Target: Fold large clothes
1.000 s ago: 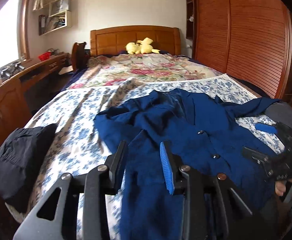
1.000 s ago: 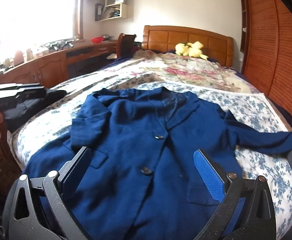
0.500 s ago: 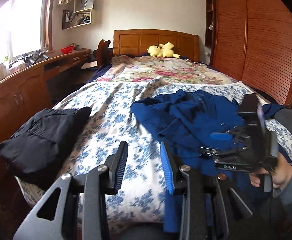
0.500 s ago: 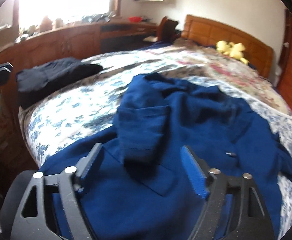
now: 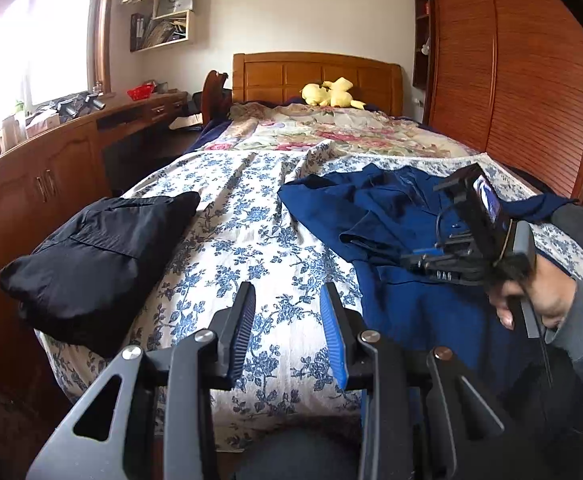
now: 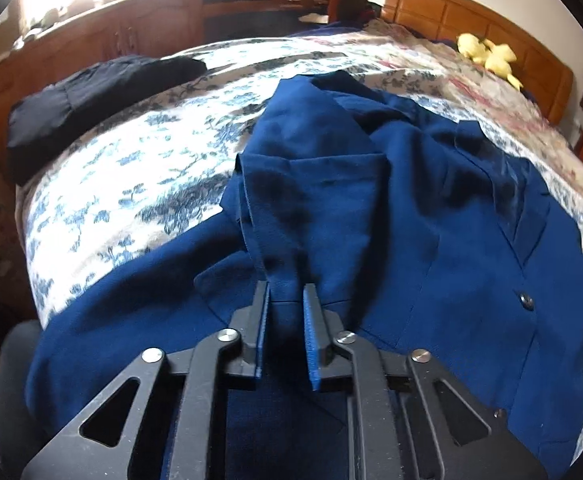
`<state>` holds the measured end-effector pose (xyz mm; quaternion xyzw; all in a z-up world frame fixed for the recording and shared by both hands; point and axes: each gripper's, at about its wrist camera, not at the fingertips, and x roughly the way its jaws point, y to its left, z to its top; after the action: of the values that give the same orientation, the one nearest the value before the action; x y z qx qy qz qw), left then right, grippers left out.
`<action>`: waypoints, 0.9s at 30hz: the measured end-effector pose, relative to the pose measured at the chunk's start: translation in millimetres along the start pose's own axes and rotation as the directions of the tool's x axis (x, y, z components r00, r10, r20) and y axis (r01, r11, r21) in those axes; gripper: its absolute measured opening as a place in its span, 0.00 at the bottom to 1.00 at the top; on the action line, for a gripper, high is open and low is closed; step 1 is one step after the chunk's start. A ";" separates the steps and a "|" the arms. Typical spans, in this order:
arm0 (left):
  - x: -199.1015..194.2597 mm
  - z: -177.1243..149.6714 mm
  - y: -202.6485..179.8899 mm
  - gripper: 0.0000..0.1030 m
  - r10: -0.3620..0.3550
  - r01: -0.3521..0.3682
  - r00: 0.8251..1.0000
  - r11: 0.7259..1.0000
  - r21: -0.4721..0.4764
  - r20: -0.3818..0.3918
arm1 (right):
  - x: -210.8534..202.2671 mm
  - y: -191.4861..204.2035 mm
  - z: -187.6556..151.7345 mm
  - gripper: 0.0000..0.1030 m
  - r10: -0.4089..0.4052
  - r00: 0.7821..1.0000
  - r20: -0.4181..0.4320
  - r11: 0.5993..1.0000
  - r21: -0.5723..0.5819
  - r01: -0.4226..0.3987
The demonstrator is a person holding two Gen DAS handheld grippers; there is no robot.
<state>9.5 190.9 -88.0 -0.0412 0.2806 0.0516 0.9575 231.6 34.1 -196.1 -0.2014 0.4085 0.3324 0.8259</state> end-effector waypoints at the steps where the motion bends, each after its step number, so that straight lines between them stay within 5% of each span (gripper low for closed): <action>1: -1.3 -2.6 -1.3 0.31 -0.006 0.006 1.000 1.000 -0.005 0.001 | -3.5 -2.5 2.3 0.10 0.002 1.000 0.012 1.000 0.013 -0.002; 8: -12.4 -12.4 -14.1 0.31 -0.016 0.016 1.000 1.000 0.008 0.004 | -51.3 -6.7 21.1 0.08 0.023 0.992 0.123 1.000 0.007 -0.024; 13: -16.2 -6.5 -27.7 0.31 -0.022 0.022 1.000 1.000 0.021 0.014 | -102.2 -20.3 26.2 0.06 0.005 0.967 0.255 0.999 0.035 -0.014; 22: 10.6 17.9 -72.7 0.31 -0.057 0.055 0.998 0.997 0.047 0.025 | -201.0 -85.1 -2.3 0.06 -0.098 0.896 0.434 0.989 0.139 0.041; 27: 33.7 26.9 -104.7 0.31 -0.101 0.100 0.995 0.993 0.062 0.015 | -247.2 -127.9 -45.1 0.06 -0.248 0.830 0.500 0.958 0.257 0.131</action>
<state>64.9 92.6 -78.5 -0.0254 0.2710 -0.0049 0.9622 188.4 -177.4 -14.8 -0.0532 0.1772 0.2455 0.9516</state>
